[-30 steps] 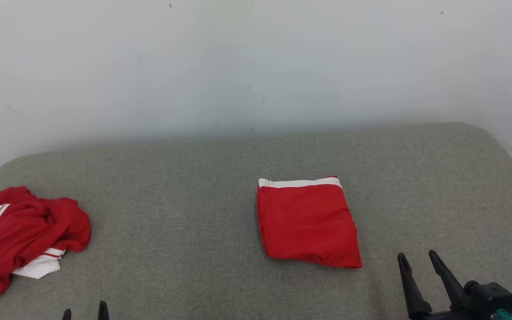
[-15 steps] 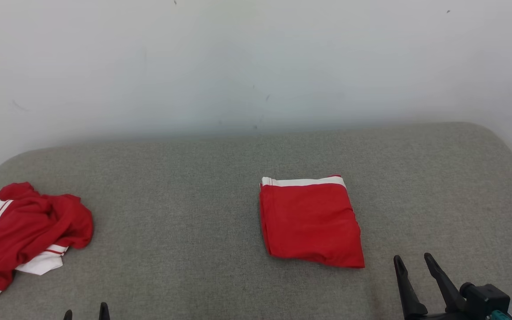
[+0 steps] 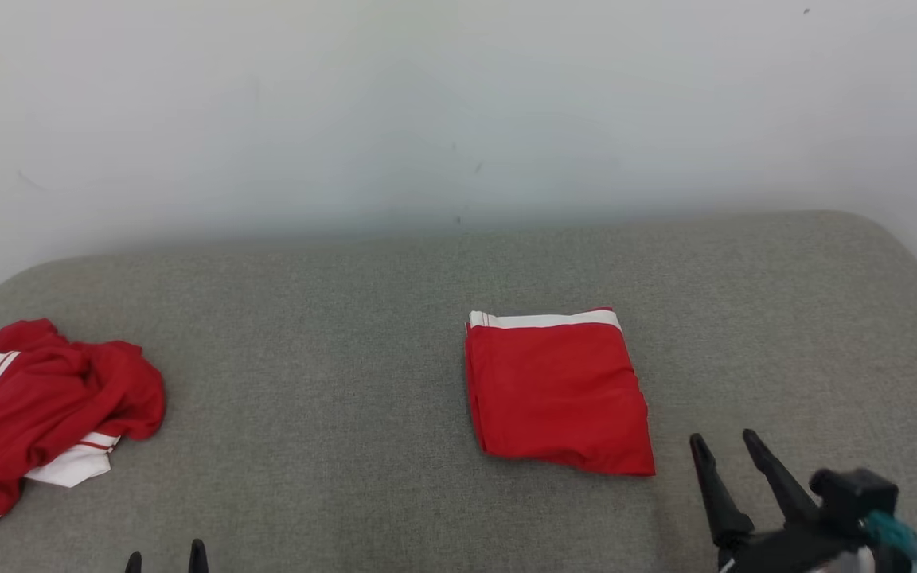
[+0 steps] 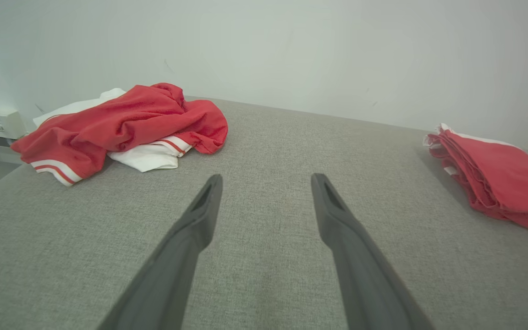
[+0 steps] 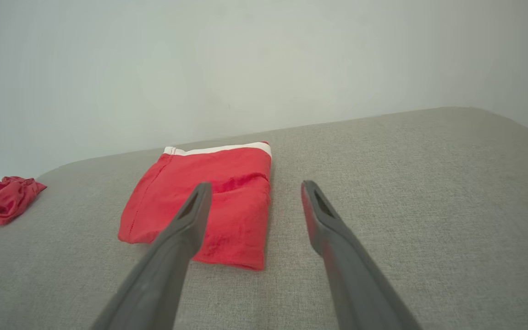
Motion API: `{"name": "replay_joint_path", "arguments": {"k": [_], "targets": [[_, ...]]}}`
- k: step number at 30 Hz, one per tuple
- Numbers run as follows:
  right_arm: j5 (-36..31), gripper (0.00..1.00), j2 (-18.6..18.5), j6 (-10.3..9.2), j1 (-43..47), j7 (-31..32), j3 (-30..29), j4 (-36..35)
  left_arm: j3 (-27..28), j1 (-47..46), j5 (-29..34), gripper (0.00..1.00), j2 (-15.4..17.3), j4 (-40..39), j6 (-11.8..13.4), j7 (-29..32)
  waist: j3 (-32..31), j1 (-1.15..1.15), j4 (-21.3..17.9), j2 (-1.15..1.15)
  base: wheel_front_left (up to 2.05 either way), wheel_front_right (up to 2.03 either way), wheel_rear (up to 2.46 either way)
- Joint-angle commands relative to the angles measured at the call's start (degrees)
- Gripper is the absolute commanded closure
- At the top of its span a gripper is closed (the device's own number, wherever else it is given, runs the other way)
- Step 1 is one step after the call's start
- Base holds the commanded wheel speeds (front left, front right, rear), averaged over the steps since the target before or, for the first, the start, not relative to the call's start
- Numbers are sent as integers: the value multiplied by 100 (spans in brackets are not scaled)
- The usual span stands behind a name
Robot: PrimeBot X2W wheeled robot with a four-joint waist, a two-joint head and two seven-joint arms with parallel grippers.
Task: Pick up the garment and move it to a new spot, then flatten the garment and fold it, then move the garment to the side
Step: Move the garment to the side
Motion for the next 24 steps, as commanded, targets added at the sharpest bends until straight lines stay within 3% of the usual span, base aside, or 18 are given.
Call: {"name": "replay_joint_path", "arguments": {"k": [1,6,10,13,17,24], "targets": [[129,0,-65,-15,-125,226,66,4,-17,9,7,0,-5,-10,4,-20,39,0,36,0,0,0,0],[540,0,-296,-15,-784,1612,82,112,-154,-92,22,0,-5,-42,14,-20,172,0,195,0,0,0,0],[674,0,-268,-15,-1365,2679,-228,337,-290,-164,44,0,-5,-95,27,-20,324,0,411,0,0,0,0],[358,0,-391,-15,-1729,3406,-404,514,-428,-305,72,0,-5,-156,40,-20,545,0,653,0,0,0,0],[84,0,-265,-13,-2139,4155,-725,728,-594,-415,58,0,-3,-274,72,-20,786,0,925,0,0,0,0],[-489,0,-141,-14,-2429,5008,-1328,959,-743,-600,-22,0,-5,-344,106,-20,1147,0,1275,0,0,0,0]]}}
